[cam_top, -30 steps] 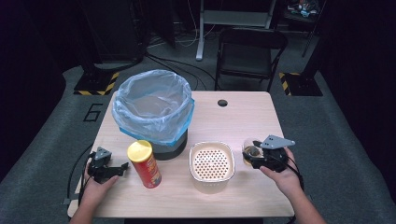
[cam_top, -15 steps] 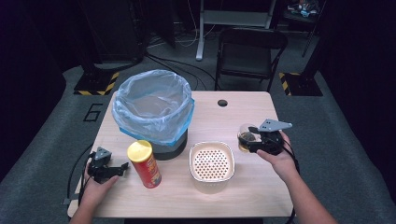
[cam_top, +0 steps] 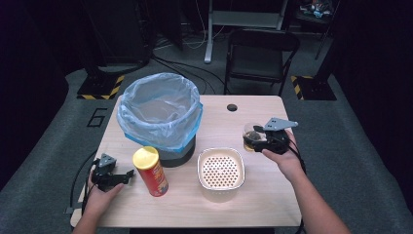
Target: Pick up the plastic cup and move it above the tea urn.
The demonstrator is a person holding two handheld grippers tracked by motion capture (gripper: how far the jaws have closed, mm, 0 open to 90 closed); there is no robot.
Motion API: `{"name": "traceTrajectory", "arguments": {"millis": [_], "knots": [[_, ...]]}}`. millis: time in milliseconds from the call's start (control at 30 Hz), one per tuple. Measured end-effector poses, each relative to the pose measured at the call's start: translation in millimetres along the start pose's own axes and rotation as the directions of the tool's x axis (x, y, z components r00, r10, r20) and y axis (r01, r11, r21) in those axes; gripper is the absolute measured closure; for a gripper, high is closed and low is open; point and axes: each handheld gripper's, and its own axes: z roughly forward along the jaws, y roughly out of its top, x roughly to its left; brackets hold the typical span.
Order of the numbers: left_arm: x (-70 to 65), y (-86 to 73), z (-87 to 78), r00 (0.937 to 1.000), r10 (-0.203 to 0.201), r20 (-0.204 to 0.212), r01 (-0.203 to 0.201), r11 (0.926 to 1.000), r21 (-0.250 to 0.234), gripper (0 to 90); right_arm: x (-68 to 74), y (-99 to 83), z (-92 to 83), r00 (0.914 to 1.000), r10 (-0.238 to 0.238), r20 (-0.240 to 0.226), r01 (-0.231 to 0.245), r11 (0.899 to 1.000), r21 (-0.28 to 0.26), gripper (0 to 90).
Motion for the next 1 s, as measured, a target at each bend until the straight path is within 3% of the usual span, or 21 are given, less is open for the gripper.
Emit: {"name": "traceTrajectory", "arguments": {"millis": [300, 433, 467, 533, 600, 633, 667, 700, 733, 800, 867, 900, 933, 967, 1000], "knots": [[0.0, 0.0, 0.0, 1.0000, 0.000, 0.000, 0.000, 1.0000, 0.000, 12.8, 3.9, 11.6, 2.2, 0.9988, -0.049, -0.005, 0.049, 0.999, -0.021, 38.0], [0.0, 0.0, 0.0, 1.0000, 0.000, 0.000, 0.000, 1.0000, 0.000, 12.7, 11.6, 17.2, 1.5, 0.9949, -0.100, 0.004, 0.101, 0.994, -0.038, 37.9], [0.0, 0.0, 0.0, 1.0000, 0.000, 0.000, 0.000, 1.0000, 0.000, 12.7, 17.6, 19.8, 1.6, 0.9910, -0.133, 0.009, 0.134, 0.990, -0.041, 37.9], [0.0, 0.0, 0.0, 1.0000, 0.000, 0.000, 0.000, 1.0000, 0.000, 12.7, 19.6, 20.6, 1.8, 0.9892, -0.146, 0.011, 0.147, 0.988, -0.039, 37.9], [0.0, 0.0, 0.0, 1.0000, 0.000, 0.000, 0.000, 1.0000, 0.000, 12.7, 27.2, 23.1, 3.3, 0.9792, -0.202, 0.022, 0.203, 0.978, -0.040, 37.9], [0.0, 0.0, 0.0, 1.0000, 0.000, 0.000, 0.000, 1.0000, 0.000, 12.7, 27.2, 23.1, 3.3, 0.9792, -0.202, 0.022, 0.203, 0.978, -0.040, 37.9], [-0.1, 0.0, 0.0, 1.0000, 0.000, 0.000, 0.000, 1.0000, 0.000, 12.7, 31.0, 24.5, 4.7, 0.9721, -0.233, 0.028, 0.234, 0.971, -0.039, 37.8], [-0.1, 0.0, 0.0, 1.0000, 0.000, 0.000, 0.000, 1.0000, 0.000, 12.7, 31.0, 24.5, 4.7, 0.9721, -0.233, 0.028, 0.234, 0.971, -0.039, 37.8], [0.0, 0.0, 0.0, 1.0000, 0.001, 0.000, -0.001, 1.0000, -0.001, 12.7, 34.3, 25.9, 5.7, 0.9657, -0.258, 0.028, 0.259, 0.965, -0.036, 37.8], [0.0, 0.0, 0.0, 1.0000, 0.000, 0.000, 0.000, 1.0000, 0.000, 12.8, 37.1, 27.5, 6.4, 0.9612, -0.274, 0.031, 0.275, 0.961, -0.036, 37.8], [-0.1, 0.0, 0.0, 1.0000, 0.000, 0.001, 0.000, 1.0000, 0.000, 12.7, 38.1, 28.0, 6.8, 0.9598, -0.279, 0.032, 0.280, 0.959, -0.035, 37.8], [0.0, 0.0, 0.0, 1.0000, 0.001, 0.001, -0.001, 1.0000, 0.000, 12.7, 39.4, 28.7, 6.8, 0.9560, -0.292, 0.032, 0.293, 0.956, -0.033, 37.8], [0.0, 0.0, 0.0, 1.0000, 0.000, 0.001, 0.000, 1.0000, 0.000, 12.7, 42.4, 30.1, 7.9, 0.9454, -0.323, 0.047, 0.324, 0.946, -0.029, 37.7], [0.0, 0.0, 0.0, 1.0000, 0.000, 0.001, 0.000, 1.0000, 0.000, 12.7, 42.4, 30.1, 7.9, 0.9454, -0.323, 0.047, 0.324, 0.946, -0.029, 37.7], [0.0, 0.0, 0.0, 1.0000, 0.001, 0.001, -0.001, 1.0000, 0.000, 12.7, 44.9, 31.5, 9.5, 0.9362, -0.347, 0.054, 0.349, 0.937, -0.024, 37.7]]}}
